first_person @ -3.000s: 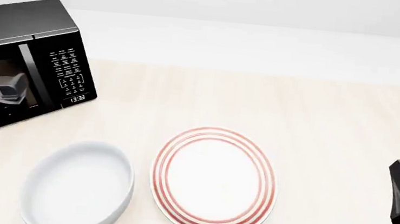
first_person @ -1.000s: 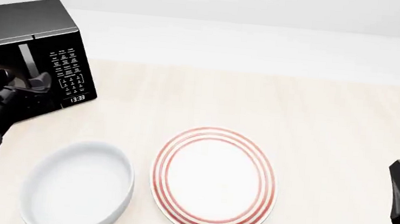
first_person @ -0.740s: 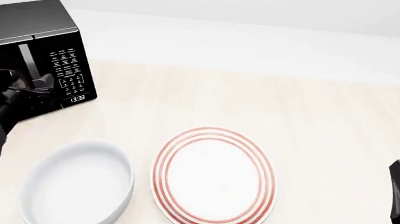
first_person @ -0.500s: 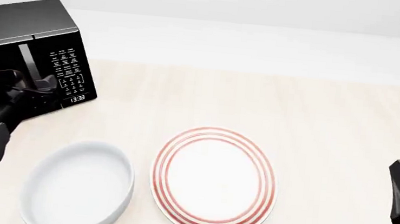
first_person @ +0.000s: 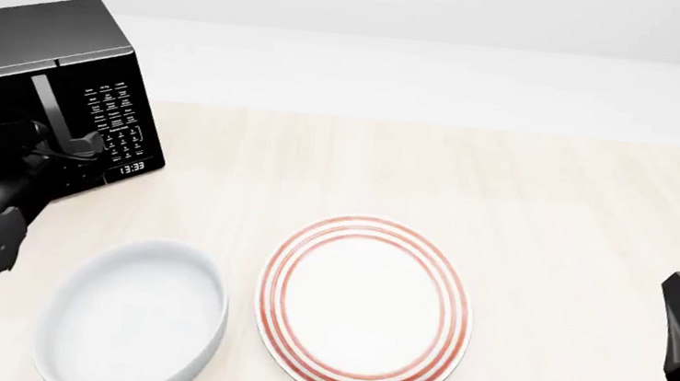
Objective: Open the microwave.
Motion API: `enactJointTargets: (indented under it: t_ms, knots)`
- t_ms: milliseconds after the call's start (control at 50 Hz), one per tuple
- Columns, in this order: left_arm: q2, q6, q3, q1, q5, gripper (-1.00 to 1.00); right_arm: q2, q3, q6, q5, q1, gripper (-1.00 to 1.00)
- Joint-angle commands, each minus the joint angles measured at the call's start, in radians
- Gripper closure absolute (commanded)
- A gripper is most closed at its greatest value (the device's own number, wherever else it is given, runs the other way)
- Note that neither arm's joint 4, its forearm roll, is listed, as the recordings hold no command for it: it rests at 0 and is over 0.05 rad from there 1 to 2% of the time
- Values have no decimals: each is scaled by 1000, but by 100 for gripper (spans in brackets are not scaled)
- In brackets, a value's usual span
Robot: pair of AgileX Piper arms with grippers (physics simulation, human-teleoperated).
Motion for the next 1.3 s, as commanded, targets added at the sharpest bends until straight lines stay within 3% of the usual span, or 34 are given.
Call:
enactJointTargets:
  t_ms: [20, 420, 440, 860, 1300]
  knots:
    - [20, 4, -21, 0, 8, -100, 0, 0, 0, 0, 0, -100]
    - [49, -5, -40, -1, 6, -100, 0, 0, 0, 0, 0, -100]
    - [50, -6, -39, 2, 5, 100, 0, 0, 0, 0, 0, -100]
    - [32, 12, -46, 9, 27, 100, 0, 0, 0, 0, 0, -100]
    - [-57, 1, 8, -23, 27, 100, 0, 0, 0, 0, 0, -100]
